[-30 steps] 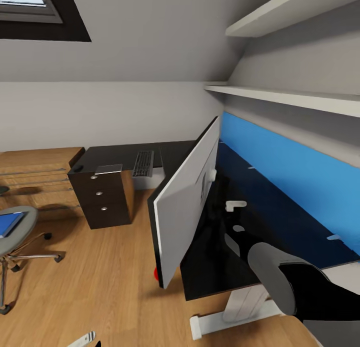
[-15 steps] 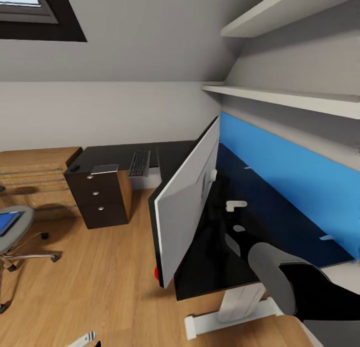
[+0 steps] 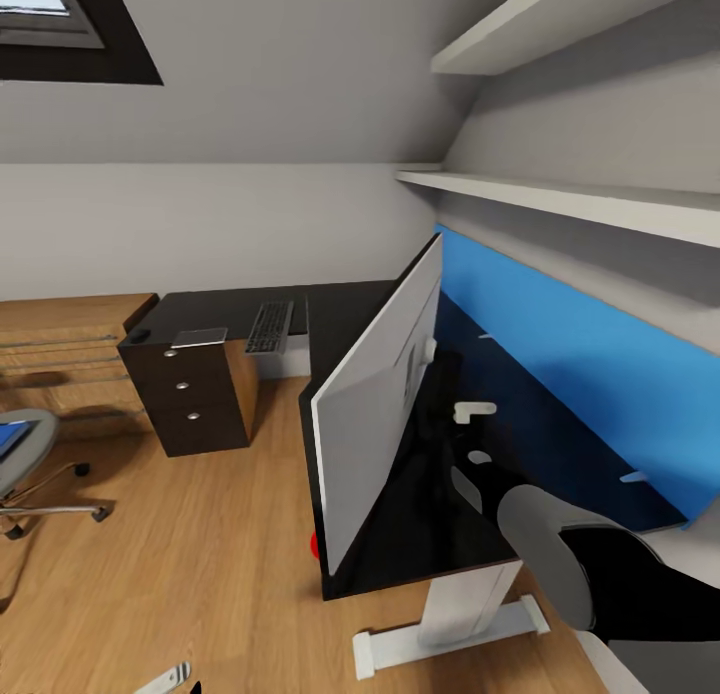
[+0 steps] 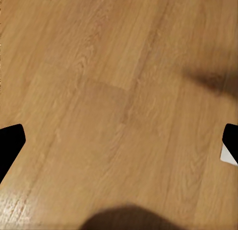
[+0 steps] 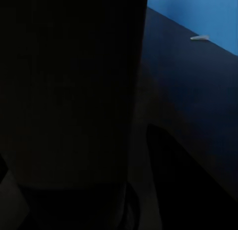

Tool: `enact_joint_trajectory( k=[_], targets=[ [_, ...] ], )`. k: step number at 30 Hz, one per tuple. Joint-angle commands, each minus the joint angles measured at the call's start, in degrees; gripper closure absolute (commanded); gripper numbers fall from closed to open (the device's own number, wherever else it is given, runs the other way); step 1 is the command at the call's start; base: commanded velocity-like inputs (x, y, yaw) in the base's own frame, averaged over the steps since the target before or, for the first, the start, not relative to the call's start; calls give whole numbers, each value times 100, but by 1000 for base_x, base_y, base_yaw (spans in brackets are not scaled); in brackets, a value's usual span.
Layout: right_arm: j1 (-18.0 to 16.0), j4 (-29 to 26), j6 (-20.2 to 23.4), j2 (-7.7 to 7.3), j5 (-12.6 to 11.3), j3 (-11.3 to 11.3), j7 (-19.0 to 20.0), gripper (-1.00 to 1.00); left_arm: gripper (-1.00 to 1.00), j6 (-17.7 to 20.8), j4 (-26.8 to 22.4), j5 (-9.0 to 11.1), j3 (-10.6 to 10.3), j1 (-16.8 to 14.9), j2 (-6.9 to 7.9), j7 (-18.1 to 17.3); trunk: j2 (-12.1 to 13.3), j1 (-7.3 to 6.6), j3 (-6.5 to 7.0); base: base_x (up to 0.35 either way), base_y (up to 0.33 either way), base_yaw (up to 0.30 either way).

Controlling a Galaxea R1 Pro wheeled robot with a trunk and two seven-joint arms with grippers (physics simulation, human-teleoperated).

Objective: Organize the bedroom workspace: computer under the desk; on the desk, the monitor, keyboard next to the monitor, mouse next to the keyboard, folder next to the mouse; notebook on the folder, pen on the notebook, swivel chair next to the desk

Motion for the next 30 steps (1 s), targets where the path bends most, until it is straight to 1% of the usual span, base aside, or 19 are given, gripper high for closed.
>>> enact_joint_trajectory(
  k=[1,5,11,17,23,30],
  targets=[
    [1,189,-11,2,37,123,-32,100,-100,-14,0,-46,49,-8,-7,-46,-2,6,-7,0,-15,63],
    [1,188,-11,2,38,123,-32,100,-100,-14,0,-44,49,-8,-7,-43,-2,6,-7,-12,-36,67],
    [1,186,-11,2,38,123,-32,100,-100,-14,0,-42,50,-8,16,-39,-2,6,-7,-102,-179,78],
    [1,183,-11,2,38,123,-32,100,-100,-14,0,-42,50,-8,27,-38,-2,6,-7,-32,-58,106],
    [1,182,-11,2,38,123,-32,100,-100,-14,0,-42,49,-8,28,-37,-2,6,-7,-5,-9,165],
    [1,186,-11,2,37,123,-32,100,-100,-14,1,-42,49,-8,28,-37,-2,6,-7,-1,-1,233]
  ],
)
